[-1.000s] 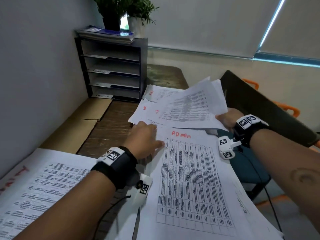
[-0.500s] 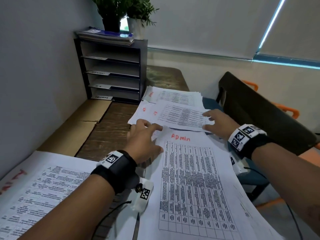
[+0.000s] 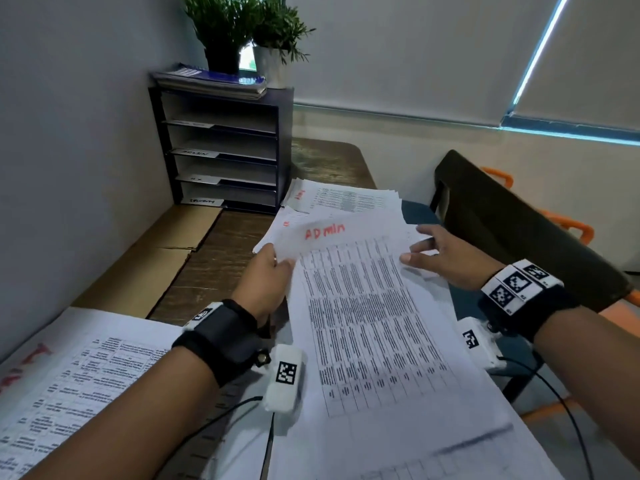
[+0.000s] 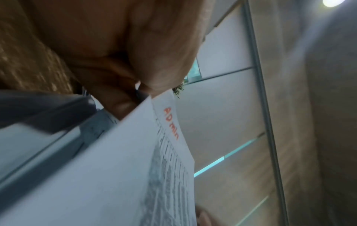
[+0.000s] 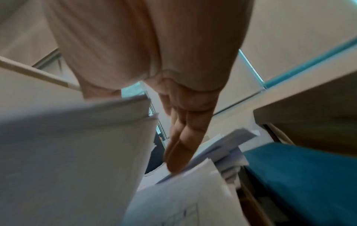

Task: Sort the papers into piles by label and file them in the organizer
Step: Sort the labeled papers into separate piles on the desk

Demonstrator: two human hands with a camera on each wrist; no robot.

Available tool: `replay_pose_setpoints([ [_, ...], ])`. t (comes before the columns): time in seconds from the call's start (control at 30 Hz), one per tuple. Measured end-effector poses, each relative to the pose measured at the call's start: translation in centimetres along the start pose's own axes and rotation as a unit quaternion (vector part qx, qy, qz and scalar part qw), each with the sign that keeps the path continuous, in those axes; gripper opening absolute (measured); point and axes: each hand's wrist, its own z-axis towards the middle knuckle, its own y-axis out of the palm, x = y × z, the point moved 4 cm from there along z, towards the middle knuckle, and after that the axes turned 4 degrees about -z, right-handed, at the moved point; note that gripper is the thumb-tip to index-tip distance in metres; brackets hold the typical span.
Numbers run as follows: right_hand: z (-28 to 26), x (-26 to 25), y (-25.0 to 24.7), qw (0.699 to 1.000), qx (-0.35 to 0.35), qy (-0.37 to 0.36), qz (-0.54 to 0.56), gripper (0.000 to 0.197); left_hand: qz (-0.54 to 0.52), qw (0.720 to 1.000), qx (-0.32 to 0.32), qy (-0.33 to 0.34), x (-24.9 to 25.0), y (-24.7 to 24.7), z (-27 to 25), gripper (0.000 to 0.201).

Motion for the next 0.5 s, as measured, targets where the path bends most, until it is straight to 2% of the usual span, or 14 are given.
replay_pose_setpoints([
  [0.07,-0.3,0.6,0.5,0.996,-0.068,0.018,0.059,0.075,-0.060,0.997,0.039,-0.017,-0.4,-0.9,0.7,0.019],
  [0.13,-0.7,1.1,1.2,0.974,-0.144,0.027,0.172,0.067,-0.087,0.993,0.075,-0.026,-0.8,-1.8,1.6,0.022],
  [0.2,-0.9,1.4,1.3,0.955,-0.170,0.022,0.243,0.050,-0.099,0.989,0.108,-0.023,-1.3,-3.0,2.8,0.028],
  [0.23,-0.8,1.6,1.1,0.948,-0.170,0.022,0.267,0.050,-0.106,0.986,0.125,-0.013,-2.2,-3.8,4.2,0.031],
  [0.27,-0.5,2.2,0.9,0.942,-0.166,0.026,0.289,0.058,-0.107,0.984,0.141,-0.008,-1.2,-4.2,4.0,0.034],
  [0.33,0.1,3.3,0.4,0.933,-0.158,0.040,0.320,0.086,-0.117,0.980,0.162,0.003,1.1,-4.8,3.5,0.033],
  [0.37,0.2,3.7,0.2,0.930,-0.156,0.046,0.329,0.095,-0.120,0.978,0.169,0.006,2.0,-5.0,3.4,0.027],
  [0.43,0.2,3.8,-0.3,0.939,-0.131,0.052,0.313,0.097,-0.136,0.974,0.179,0.009,2.8,-5.3,3.7,0.025],
  [0.5,0.0,3.0,-1.1,0.969,-0.050,0.028,0.241,0.083,-0.186,0.966,0.177,0.018,3.3,-5.2,3.6,0.027],
])
